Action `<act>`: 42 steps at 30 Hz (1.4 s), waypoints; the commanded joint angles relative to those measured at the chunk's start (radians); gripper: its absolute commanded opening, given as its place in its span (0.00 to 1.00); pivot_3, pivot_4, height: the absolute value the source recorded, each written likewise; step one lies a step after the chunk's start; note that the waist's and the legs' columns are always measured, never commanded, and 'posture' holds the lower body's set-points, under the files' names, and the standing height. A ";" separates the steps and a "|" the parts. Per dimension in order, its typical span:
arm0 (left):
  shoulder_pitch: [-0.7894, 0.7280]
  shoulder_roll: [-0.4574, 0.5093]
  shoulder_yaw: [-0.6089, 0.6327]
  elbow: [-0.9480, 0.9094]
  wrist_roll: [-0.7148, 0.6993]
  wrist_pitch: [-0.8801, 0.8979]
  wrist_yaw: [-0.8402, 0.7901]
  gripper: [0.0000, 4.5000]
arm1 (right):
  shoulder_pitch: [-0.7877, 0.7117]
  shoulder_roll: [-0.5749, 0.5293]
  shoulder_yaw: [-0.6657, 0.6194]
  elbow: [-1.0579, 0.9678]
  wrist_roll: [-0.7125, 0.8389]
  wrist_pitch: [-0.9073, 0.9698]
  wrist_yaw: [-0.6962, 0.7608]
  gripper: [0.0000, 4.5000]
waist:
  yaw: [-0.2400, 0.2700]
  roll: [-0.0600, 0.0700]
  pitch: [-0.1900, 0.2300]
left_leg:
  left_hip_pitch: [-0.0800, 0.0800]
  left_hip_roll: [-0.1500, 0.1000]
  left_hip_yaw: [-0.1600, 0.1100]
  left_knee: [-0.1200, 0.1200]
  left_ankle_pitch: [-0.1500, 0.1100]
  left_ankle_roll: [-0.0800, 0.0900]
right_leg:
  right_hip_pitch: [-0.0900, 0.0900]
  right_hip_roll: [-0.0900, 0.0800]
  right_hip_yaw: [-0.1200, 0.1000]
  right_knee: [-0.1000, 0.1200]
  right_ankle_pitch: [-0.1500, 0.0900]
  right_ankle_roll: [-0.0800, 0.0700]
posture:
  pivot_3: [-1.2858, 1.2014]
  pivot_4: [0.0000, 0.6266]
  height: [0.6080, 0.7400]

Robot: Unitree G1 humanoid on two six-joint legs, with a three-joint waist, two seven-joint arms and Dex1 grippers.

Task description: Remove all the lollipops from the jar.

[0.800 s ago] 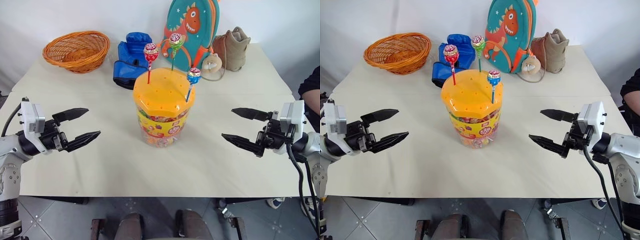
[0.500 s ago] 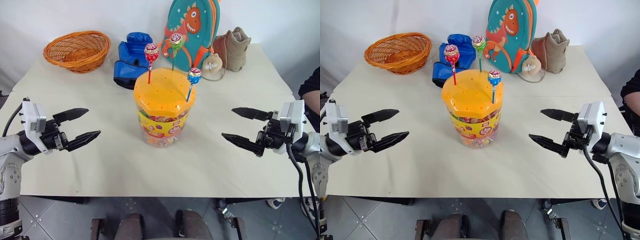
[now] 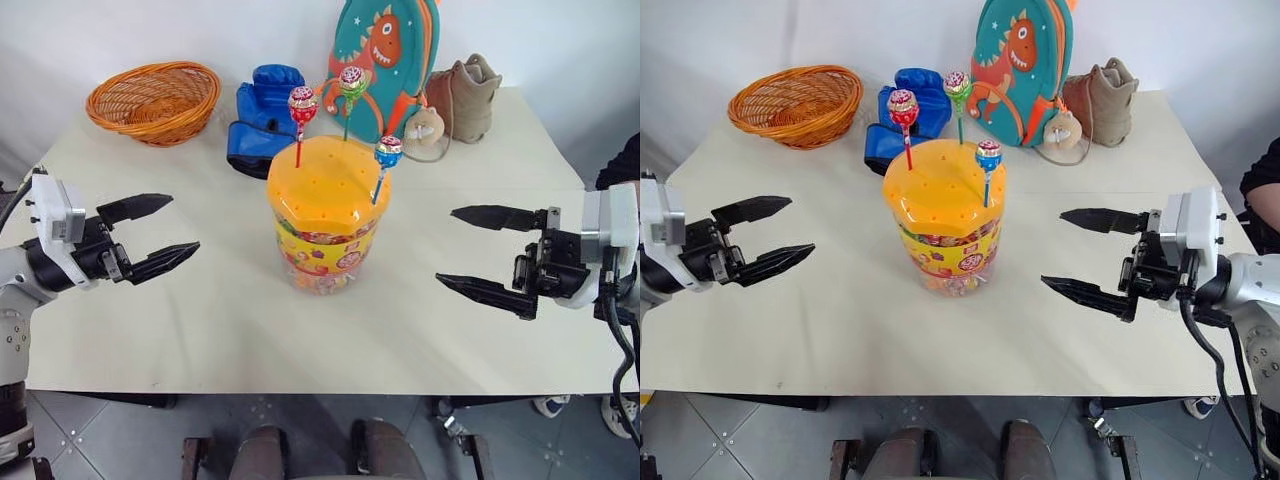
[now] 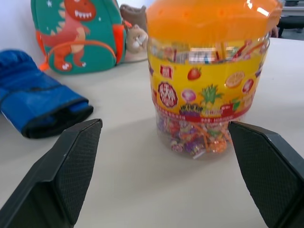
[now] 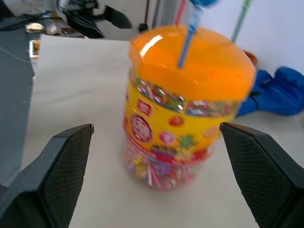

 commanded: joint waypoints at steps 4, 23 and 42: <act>-0.043 0.017 0.010 -0.038 -0.038 0.003 -0.014 1.00 | -0.035 -0.047 -0.047 -0.082 0.078 0.036 -0.018 0.99 | 0.000 0.000 0.000 | 0.000 0.000 0.000 0.000 0.000 0.000 | 0.000 0.000 0.000 0.000 0.000 0.000 | 0.52 0.24 1.00; -0.691 -0.191 -0.326 0.433 0.071 -0.155 -0.274 1.00 | -0.115 -0.069 -0.031 -0.225 0.200 0.209 -0.306 0.99 | 0.013 -0.002 0.001 | -0.006 -0.001 0.001 0.005 0.000 0.000 | -0.002 0.002 -0.002 0.000 0.001 0.002 | 0.52 0.24 1.00; -1.020 -0.397 -0.381 0.895 0.179 -0.214 -0.420 1.00 | 0.036 -0.079 -0.134 -0.353 0.302 0.211 -0.497 0.99 | 0.025 -0.005 0.003 | -0.014 -0.001 -0.001 0.016 -0.002 0.004 | -0.004 0.002 -0.004 -0.002 0.003 0.006 | 0.52 0.24 1.00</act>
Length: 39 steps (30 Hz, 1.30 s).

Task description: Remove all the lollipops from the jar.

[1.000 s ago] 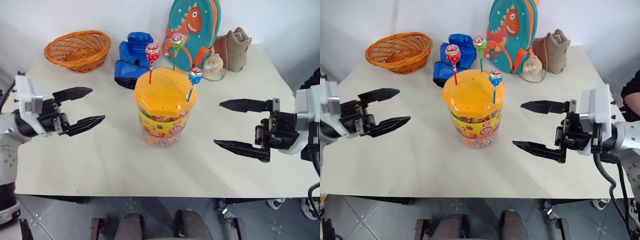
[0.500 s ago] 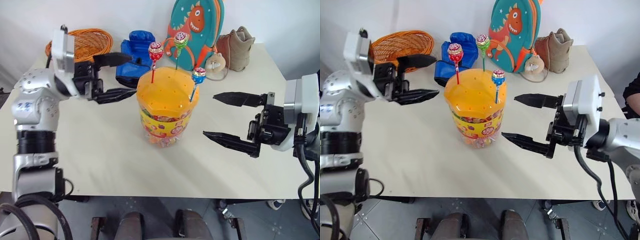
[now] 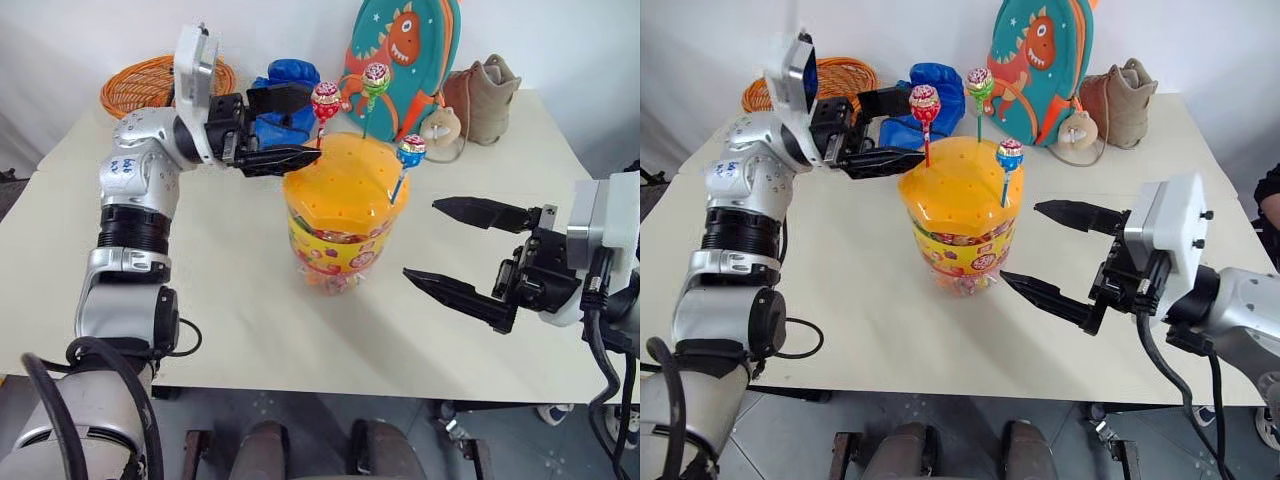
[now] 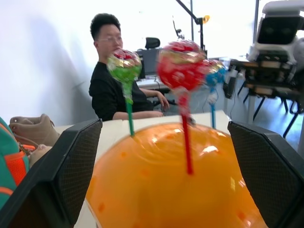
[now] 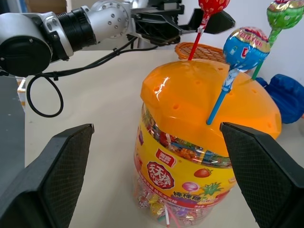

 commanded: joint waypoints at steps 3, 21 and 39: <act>-0.059 -0.007 0.018 0.046 0.009 0.013 -0.052 0.88 | 0.012 -0.019 -0.053 -0.032 0.024 -0.014 -0.037 1.00 | -0.003 0.000 0.000 | 0.000 0.000 0.000 0.000 0.000 0.000 | 0.000 0.000 0.000 0.000 0.000 0.000 | 0.52 0.24 1.00; -0.065 -0.007 0.023 -0.053 0.007 0.124 -0.044 0.01 | -0.049 -0.045 -0.027 0.018 0.029 -0.021 -0.055 1.00 | 0.000 -0.001 0.000 | -0.001 0.000 -0.001 0.001 0.000 0.001 | 0.000 0.000 0.000 0.000 0.000 0.001 | 0.52 0.24 1.00; 0.043 0.163 0.135 -0.415 -0.010 0.391 0.306 0.01 | -0.055 -0.071 -0.015 0.084 0.074 -0.022 0.159 1.00 | -0.006 -0.001 0.001 | 0.000 0.000 -0.001 0.001 -0.001 0.001 | 0.000 0.000 0.001 0.001 0.000 0.001 | 0.52 0.24 1.00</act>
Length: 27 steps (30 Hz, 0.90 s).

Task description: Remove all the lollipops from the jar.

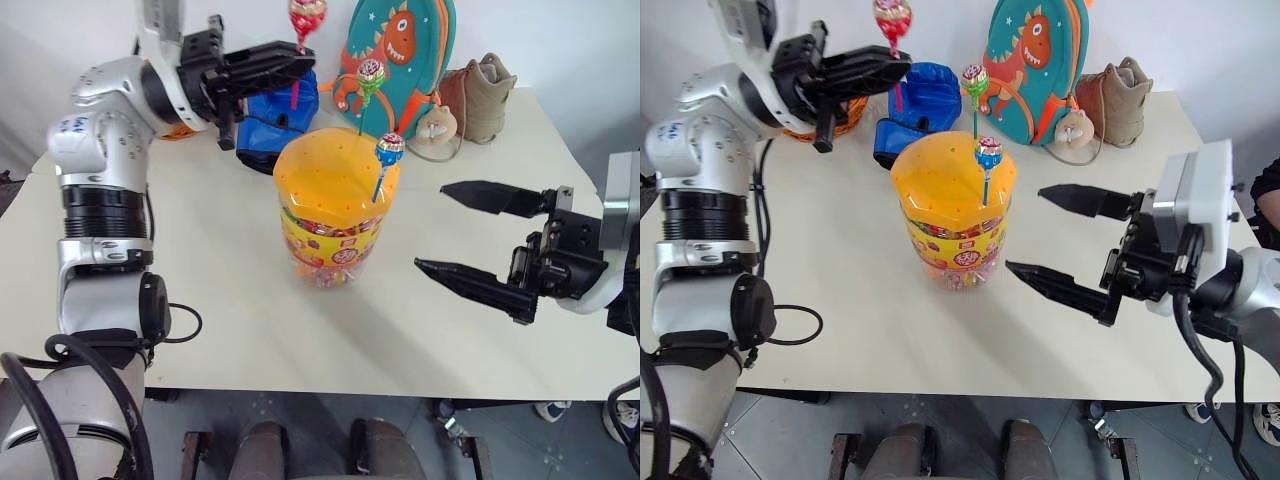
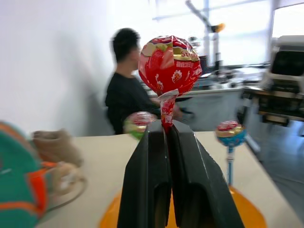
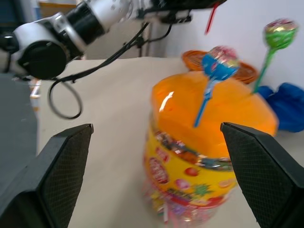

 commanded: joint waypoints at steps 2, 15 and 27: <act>0.080 0.080 0.052 -0.171 -0.009 0.111 0.148 0.01 | 0.001 -0.013 0.024 0.012 -0.049 -0.034 0.103 1.00 | 0.001 0.000 0.000 | 0.000 0.000 0.000 0.000 0.000 0.000 | 0.000 0.000 0.000 0.001 0.000 0.000 | 0.52 0.24 1.00; 0.630 0.098 0.367 -0.786 -0.143 0.671 0.698 0.01 | -0.171 0.088 0.310 0.219 -0.224 -0.118 0.419 1.00 | -0.005 0.000 0.000 | 0.001 0.000 -0.004 0.002 -0.001 0.001 | 0.001 -0.002 0.003 0.001 0.000 0.001 | 0.52 0.24 1.00; 0.867 -0.106 0.365 -0.977 -0.107 1.015 0.988 0.01 | -0.216 0.201 0.400 0.370 -0.354 -0.172 0.523 1.00 | 0.002 -0.001 0.000 | 0.001 0.000 -0.003 0.002 -0.001 0.000 | 0.001 -0.002 0.003 0.001 0.001 0.001 | 0.52 0.24 1.00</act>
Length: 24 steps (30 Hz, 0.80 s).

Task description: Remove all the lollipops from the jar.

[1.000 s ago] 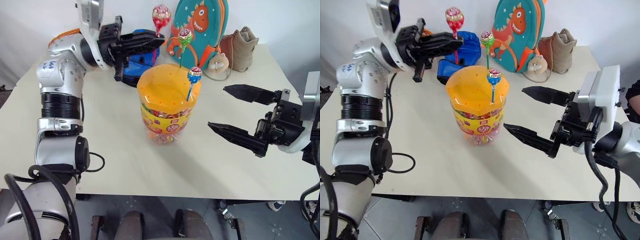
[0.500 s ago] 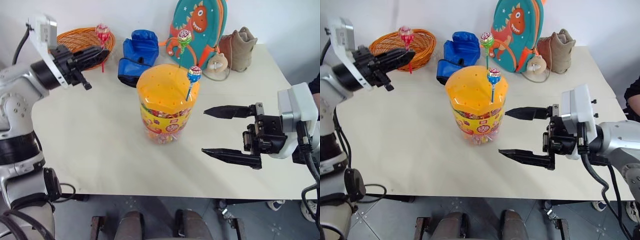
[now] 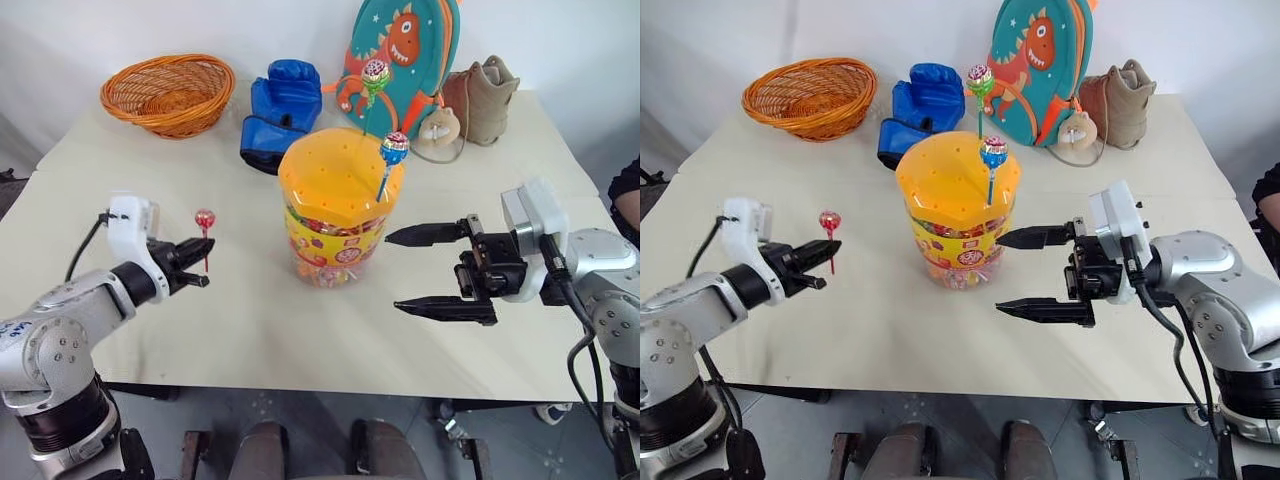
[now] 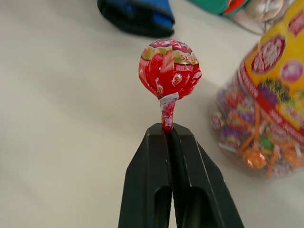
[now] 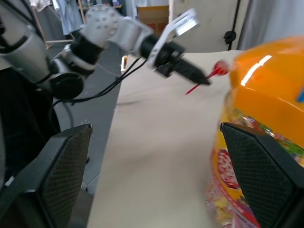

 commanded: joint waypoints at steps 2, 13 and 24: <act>0.014 0.024 -0.059 0.020 0.040 0.120 0.055 0.01 | 0.000 0.049 0.006 -0.012 -0.024 -0.031 0.003 1.00 | -0.001 0.000 0.000 | 0.001 0.000 0.000 0.000 0.000 0.000 | 0.001 0.000 0.000 0.000 0.000 0.000 | 0.52 0.24 1.00; -0.065 0.107 -0.094 0.158 0.004 0.182 0.087 0.50 | 0.065 0.029 -0.058 -0.006 -0.056 -0.041 0.033 1.00 | 0.000 0.000 0.000 | 0.001 0.000 0.001 0.000 -0.001 -0.001 | 0.000 0.000 0.000 0.000 0.000 0.000 | 0.52 0.24 1.00; -0.124 0.393 -0.024 0.107 -0.169 0.160 -0.143 0.99 | 0.057 -0.011 -0.162 0.040 -0.040 -0.009 0.007 1.00 | -0.003 0.000 0.000 | 0.001 0.000 0.001 -0.001 -0.001 -0.002 | 0.000 0.000 0.001 -0.001 0.000 0.000 | 0.52 0.24 1.00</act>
